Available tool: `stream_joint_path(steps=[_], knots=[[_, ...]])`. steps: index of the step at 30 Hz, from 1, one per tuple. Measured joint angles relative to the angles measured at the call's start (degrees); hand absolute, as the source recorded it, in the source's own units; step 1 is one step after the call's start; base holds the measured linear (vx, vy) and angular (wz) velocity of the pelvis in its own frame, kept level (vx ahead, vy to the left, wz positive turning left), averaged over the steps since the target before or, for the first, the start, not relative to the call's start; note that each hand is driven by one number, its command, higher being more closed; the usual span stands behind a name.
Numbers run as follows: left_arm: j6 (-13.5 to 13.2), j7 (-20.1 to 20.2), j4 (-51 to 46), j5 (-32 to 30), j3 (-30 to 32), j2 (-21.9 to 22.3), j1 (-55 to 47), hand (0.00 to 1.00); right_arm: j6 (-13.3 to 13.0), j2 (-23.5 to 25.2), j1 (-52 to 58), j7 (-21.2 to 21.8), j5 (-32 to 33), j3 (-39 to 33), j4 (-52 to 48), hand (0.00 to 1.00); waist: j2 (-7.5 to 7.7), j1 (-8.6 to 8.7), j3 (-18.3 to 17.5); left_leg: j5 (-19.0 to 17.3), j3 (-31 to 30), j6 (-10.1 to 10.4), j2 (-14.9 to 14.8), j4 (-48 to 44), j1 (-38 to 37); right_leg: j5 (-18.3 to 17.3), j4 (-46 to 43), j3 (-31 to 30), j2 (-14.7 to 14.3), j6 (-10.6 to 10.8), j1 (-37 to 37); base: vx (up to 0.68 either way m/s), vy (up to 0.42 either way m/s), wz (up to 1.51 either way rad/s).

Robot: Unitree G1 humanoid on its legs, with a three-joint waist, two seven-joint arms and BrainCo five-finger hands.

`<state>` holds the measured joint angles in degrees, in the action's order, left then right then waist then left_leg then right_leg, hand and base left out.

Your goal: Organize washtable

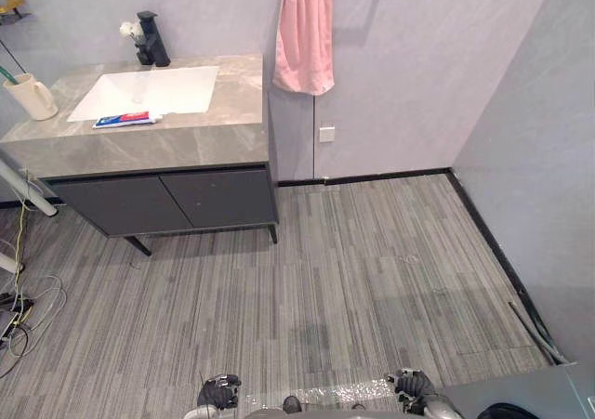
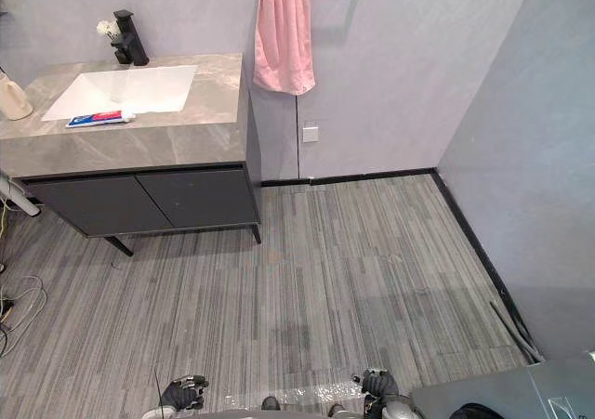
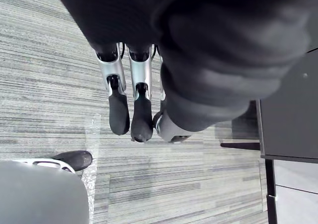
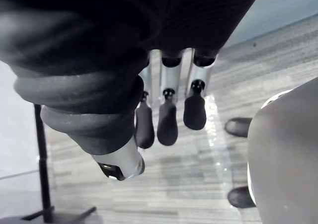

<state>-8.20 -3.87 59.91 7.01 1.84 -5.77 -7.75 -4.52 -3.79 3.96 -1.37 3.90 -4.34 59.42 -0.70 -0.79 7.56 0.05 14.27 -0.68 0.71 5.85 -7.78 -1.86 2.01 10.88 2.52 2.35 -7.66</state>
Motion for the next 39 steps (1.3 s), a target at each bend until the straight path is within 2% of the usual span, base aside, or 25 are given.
stream_joint_path(steps=[12,18,32,34,36,39], knots=[[0.01,-0.19,0.40,0.03,0.01,-0.23,0.01,0.00,0.00,0.00,-0.22,-1.24,-0.02,0.01,0.63,0.00,0.12,-0.08,-0.15,-0.21,0.52,-0.62,0.26,-0.03,0.17,0.59,1.24,-0.76,0.08,-0.26,-0.28,0.01,0.004,-0.03],[0.03,-0.34,0.41,0.02,0.02,-0.66,0.08,0.00,0.03,0.17,-0.72,-2.25,-0.18,0.02,1.03,0.00,0.38,-0.07,-0.07,-0.34,0.50,-0.41,0.05,-0.13,-0.13,0.61,2.12,-0.57,-0.29,-0.30,-0.99,0.04,-0.041,-0.01],[0.16,-0.07,0.40,-0.54,-1.17,-1.18,0.37,0.00,0.10,0.15,-0.66,-1.34,0.16,0.27,1.01,0.00,0.59,-0.06,-0.11,-1.15,0.22,0.38,-0.30,-0.43,0.06,0.32,1.92,-0.03,-0.48,-0.55,-1.00,-0.04,-0.023,0.02],[0.17,-0.04,0.33,-0.53,-1.12,-1.64,0.64,0.00,0.13,0.29,-0.64,-1.05,1.04,0.27,0.97,0.00,1.18,-0.09,0.21,-3.38,0.12,0.57,-0.89,-4.92,2.24,-0.71,0.86,-0.08,-0.39,-0.75,-0.75,0.02,-0.032,0.04],[0.25,-0.03,0.29,-0.46,-0.86,-1.99,1.07,0.00,0.15,0.26,-0.59,-0.93,2.67,0.24,0.84,0.00,1.28,-0.28,0.74,-9.46,0.18,1.30,-3.79,-18.93,7.84,-2.31,-0.98,-0.38,-1.06,-1.43,-0.06,0.04,-0.054,-0.07],[0.39,-0.05,-0.27,-0.36,0.62,-1.96,1.11,0.00,0.52,1.00,0.13,-1.01,3.75,0.12,-0.41,0.00,1.56,-1.09,1.09,-10.34,0.03,1.77,-6.23,-33.03,13.43,-3.91,-2.63,-2.60,-1.50,-2.26,-0.03,0.06,-0.036,-0.33]])
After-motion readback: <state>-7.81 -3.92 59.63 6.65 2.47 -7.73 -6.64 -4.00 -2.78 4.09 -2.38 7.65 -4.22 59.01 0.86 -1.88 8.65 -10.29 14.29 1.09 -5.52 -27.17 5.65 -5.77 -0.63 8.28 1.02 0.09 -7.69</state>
